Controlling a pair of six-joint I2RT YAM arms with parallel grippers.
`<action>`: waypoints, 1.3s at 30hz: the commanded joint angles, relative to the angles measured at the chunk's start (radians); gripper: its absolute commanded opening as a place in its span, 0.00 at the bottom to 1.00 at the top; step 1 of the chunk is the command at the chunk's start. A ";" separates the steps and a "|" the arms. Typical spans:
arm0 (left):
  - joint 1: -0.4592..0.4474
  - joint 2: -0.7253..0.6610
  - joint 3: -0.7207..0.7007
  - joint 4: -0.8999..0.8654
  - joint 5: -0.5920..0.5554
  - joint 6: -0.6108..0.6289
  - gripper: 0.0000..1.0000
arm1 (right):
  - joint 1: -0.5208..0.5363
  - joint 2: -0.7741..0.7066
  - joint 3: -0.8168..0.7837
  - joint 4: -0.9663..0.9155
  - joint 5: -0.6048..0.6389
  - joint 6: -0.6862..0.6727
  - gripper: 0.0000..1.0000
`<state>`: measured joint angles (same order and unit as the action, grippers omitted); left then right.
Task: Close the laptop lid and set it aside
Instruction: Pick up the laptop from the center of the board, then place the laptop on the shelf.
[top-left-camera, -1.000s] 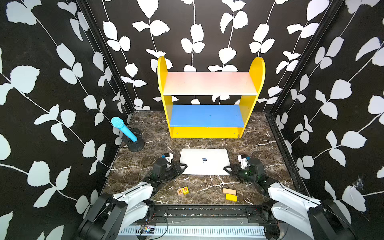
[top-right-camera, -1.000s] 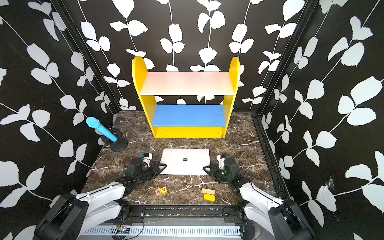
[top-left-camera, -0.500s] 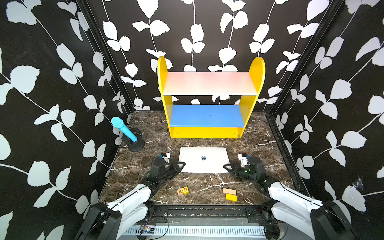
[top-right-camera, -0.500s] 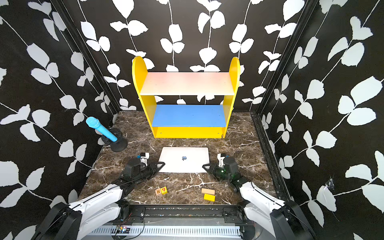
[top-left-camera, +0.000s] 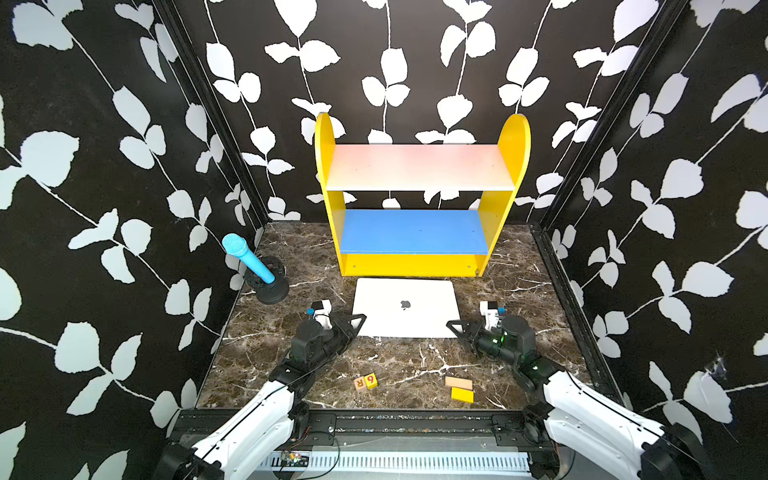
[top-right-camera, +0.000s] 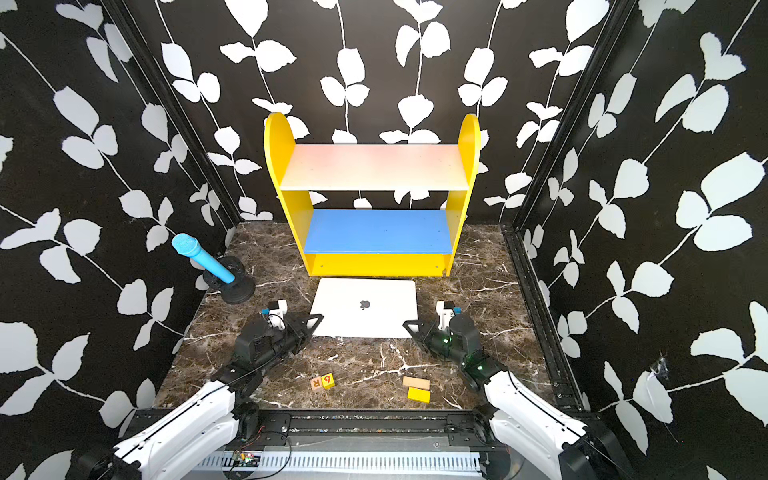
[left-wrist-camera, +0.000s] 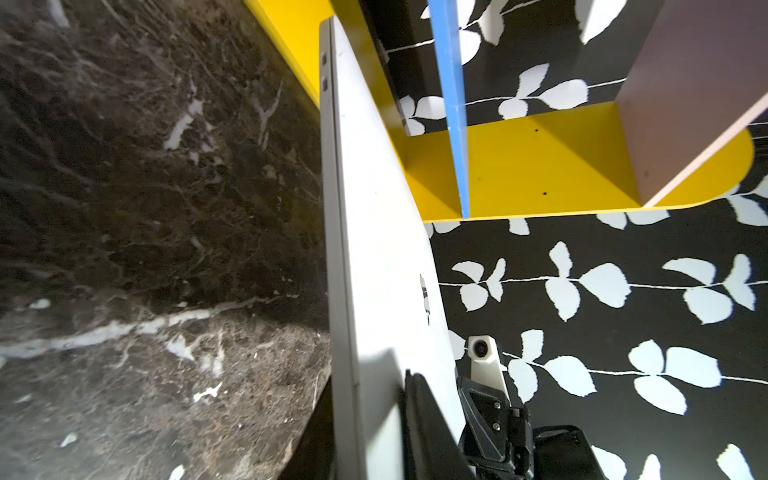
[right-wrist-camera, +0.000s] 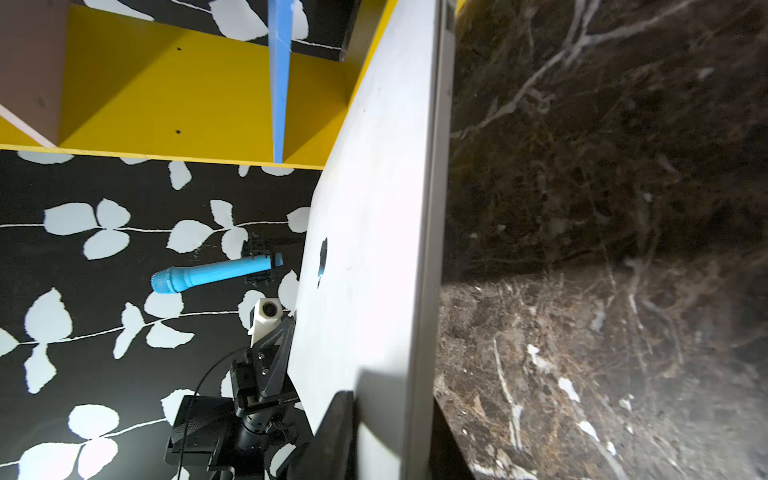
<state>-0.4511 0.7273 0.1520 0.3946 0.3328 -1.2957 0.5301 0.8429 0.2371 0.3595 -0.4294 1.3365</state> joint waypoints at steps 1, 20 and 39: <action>-0.021 -0.047 0.030 0.133 0.035 0.035 0.07 | 0.027 -0.032 0.051 0.098 0.011 -0.045 0.00; -0.021 -0.043 0.121 0.163 0.012 0.027 0.00 | 0.039 -0.053 0.125 0.102 0.035 -0.033 0.00; -0.021 0.029 0.265 0.173 0.041 0.035 0.00 | 0.039 -0.051 0.235 0.024 0.029 -0.070 0.00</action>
<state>-0.4496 0.7628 0.3458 0.4473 0.2703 -1.3533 0.5430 0.7975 0.4225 0.3412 -0.3210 1.3739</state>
